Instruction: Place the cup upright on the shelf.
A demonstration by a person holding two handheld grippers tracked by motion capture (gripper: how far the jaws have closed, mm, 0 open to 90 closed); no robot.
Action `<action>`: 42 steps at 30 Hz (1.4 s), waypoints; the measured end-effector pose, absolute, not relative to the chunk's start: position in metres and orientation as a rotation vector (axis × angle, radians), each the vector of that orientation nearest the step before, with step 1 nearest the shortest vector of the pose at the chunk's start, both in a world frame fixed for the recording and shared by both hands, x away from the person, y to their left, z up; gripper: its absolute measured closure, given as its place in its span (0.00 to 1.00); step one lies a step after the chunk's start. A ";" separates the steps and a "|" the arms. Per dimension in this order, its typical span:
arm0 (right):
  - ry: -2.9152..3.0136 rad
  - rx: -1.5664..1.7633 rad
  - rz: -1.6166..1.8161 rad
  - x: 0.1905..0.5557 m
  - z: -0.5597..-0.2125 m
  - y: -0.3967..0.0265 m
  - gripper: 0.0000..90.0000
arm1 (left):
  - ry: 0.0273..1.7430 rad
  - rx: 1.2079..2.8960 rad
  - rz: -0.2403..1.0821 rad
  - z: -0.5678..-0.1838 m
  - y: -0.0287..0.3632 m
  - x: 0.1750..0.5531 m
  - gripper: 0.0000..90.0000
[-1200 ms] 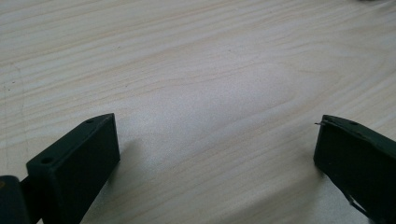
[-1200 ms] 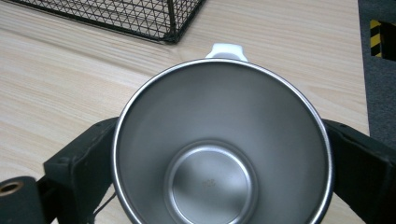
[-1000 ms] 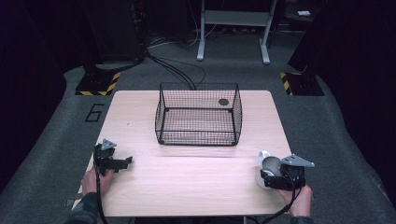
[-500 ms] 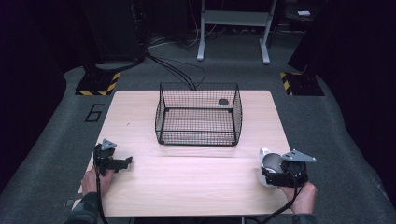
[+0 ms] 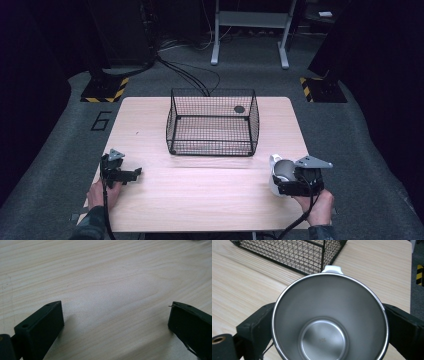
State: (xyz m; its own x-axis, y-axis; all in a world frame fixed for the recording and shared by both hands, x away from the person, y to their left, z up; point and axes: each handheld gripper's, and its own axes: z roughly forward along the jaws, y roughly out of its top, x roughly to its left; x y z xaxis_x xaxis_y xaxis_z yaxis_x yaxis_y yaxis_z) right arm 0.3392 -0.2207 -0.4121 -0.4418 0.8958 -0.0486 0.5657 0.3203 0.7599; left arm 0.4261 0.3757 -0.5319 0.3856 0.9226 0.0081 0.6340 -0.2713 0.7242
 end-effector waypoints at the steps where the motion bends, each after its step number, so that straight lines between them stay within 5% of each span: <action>1: 2.128 1.289 0.953 0.340 -0.411 -0.218 0.06 | 1.331 2.007 0.582 -0.532 0.376 0.426 0.00; 42: 2.304 1.099 1.106 0.367 -0.376 -0.138 0.06 | 1.337 2.004 0.576 -0.532 0.375 0.426 0.00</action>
